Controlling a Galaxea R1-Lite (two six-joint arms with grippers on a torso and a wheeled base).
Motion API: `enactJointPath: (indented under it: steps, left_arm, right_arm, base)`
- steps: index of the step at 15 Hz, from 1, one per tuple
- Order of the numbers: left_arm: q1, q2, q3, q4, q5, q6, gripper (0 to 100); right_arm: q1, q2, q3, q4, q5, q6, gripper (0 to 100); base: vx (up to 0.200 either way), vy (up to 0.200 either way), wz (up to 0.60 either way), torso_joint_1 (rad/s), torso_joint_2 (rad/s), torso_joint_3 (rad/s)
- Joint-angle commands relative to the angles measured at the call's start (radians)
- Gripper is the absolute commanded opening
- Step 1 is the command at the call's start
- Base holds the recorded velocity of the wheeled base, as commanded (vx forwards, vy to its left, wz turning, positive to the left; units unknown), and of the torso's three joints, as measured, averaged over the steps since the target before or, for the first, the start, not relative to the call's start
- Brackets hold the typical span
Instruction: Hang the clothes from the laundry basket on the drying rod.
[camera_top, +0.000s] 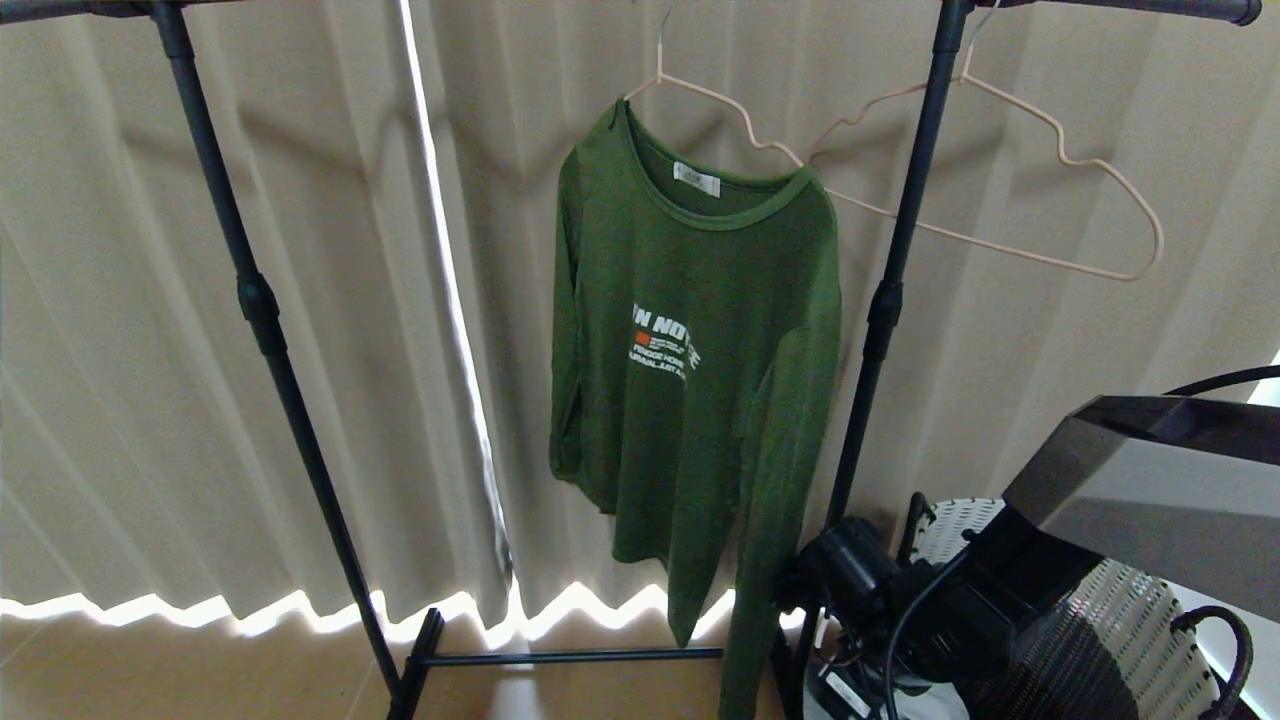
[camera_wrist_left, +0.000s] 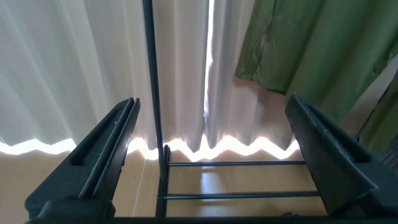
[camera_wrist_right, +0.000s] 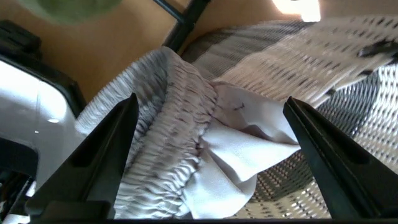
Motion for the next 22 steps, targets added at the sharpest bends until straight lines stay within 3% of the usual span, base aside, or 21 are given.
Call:
enactJointPath:
  steps: [1,2,7,10,13,17,19,22]
  left_arm:
    - [0.000,0.000,0.000,0.000,0.001,0.000,100]
    - [0.000,0.000,0.000,0.000,0.001,0.000,100]
    - [0.000,0.000,0.000,0.000,0.001,0.000,100]
    - [0.000,0.000,0.000,0.000,0.001,0.000,100]
    - [0.000,0.000,0.000,0.000,0.001,0.000,100]
    - [0.000,0.000,0.000,0.000,0.001,0.000,100]
    - [0.000,0.000,0.000,0.000,-0.001,0.000,100]
    - [0.000,0.000,0.000,0.000,-0.002,0.001,100]
  right_arm:
    - [-0.006,0.005,0.001,0.001,-0.002,0.000,100]
    - [-0.007,0.004,0.004,0.001,-0.002,0.000,0]
    - [-0.027,-0.065,0.009,0.071,-0.010,0.000,0]
    - [-0.053,-0.197,0.053,0.108,-0.010,0.003,0]
    - [-0.058,-0.421,0.162,0.096,-0.008,0.006,0]
    - [-0.063,-0.831,0.323,0.078,-0.005,0.007,0]
    - [-0.086,-0.924,0.372,-0.030,0.003,0.011,0]
    - [-0.121,-0.961,0.441,-0.292,0.003,0.009,0]
  base:
    - [0.000,0.000,0.00,0.000,0.00,0.000]
    - [0.000,0.000,0.00,0.000,0.00,0.000]
    - [0.000,0.000,0.00,0.000,0.00,0.000]
    - [0.000,0.000,0.00,0.000,0.00,0.000]
    - [0.000,0.000,0.00,0.000,0.00,0.000]
    - [0.000,0.000,0.00,0.000,0.00,0.000]
    - [0.000,0.000,0.00,0.000,0.00,0.000]
    - [0.000,0.000,0.00,0.000,0.00,0.000]
